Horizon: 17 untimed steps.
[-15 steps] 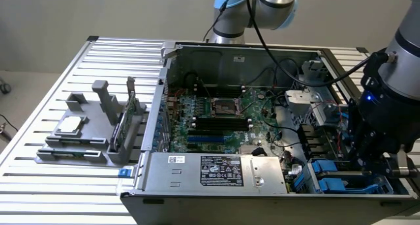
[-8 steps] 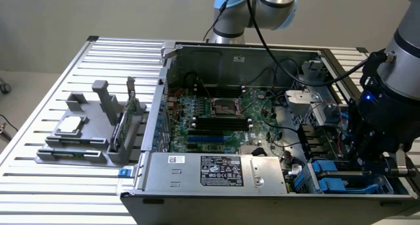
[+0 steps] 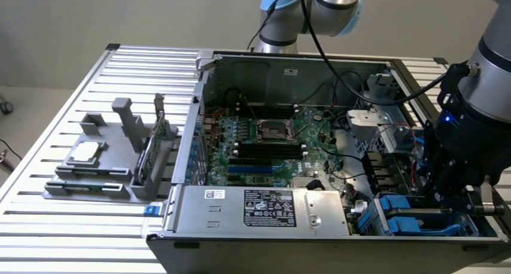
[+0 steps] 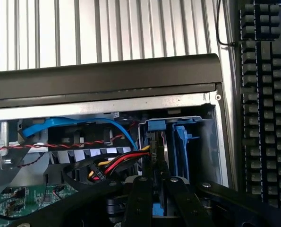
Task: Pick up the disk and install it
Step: 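Insert the first disk wire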
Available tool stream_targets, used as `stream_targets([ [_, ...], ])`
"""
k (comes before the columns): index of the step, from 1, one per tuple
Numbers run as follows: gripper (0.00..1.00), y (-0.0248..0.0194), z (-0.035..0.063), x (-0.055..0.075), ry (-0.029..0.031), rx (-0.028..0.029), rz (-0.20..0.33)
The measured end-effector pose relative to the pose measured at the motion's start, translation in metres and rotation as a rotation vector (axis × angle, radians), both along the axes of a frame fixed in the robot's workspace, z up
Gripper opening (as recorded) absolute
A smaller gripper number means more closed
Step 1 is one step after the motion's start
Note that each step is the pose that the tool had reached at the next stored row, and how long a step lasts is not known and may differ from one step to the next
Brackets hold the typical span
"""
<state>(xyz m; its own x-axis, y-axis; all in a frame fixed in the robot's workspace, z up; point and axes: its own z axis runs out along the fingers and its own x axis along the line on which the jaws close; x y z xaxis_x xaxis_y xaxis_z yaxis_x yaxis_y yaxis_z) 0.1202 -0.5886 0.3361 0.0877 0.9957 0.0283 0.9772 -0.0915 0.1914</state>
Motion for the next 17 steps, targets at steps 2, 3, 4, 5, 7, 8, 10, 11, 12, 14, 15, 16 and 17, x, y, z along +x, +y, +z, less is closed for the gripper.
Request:
stream_targets([
  [2,0.16,0.0001,-0.0003,0.0002,0.0,0.0001,-0.003],
  [3,0.16,0.0002,-0.0004,0.0002,0.0,0.0,-0.004],
  [4,0.16,0.0002,-0.0005,0.0003,0.0,0.0,-0.005],
  [5,0.16,0.0003,-0.0006,0.0004,0.0,0.0,-0.006],
  [7,0.16,0.0004,-0.0009,0.0004,0.0,0.0,-0.008],
  [8,0.16,0.0005,-0.001,0.0005,0.0,0.0,-0.009],
  [10,0.16,0.0006,-0.0014,0.0007,0.0,0.0,-0.011],
  [11,0.16,0.0007,-0.0016,0.0007,0.0,0.0001,-0.012],
  [12,0.16,0.0009,-0.0017,0.0008,0.0,0.0,-0.013],
  [14,0.16,0.0012,-0.002,0.0013,0.0,-0.0002,-0.015],
  [15,0.16,0.0015,-0.0022,0.0016,0.0001,-0.0001,-0.015],
  [16,0.16,0.0017,-0.0024,0.0019,0.0001,-0.0002,-0.016],
  [17,0.16,0.002,-0.0026,0.0022,0.0001,-0.0003,-0.016],
])
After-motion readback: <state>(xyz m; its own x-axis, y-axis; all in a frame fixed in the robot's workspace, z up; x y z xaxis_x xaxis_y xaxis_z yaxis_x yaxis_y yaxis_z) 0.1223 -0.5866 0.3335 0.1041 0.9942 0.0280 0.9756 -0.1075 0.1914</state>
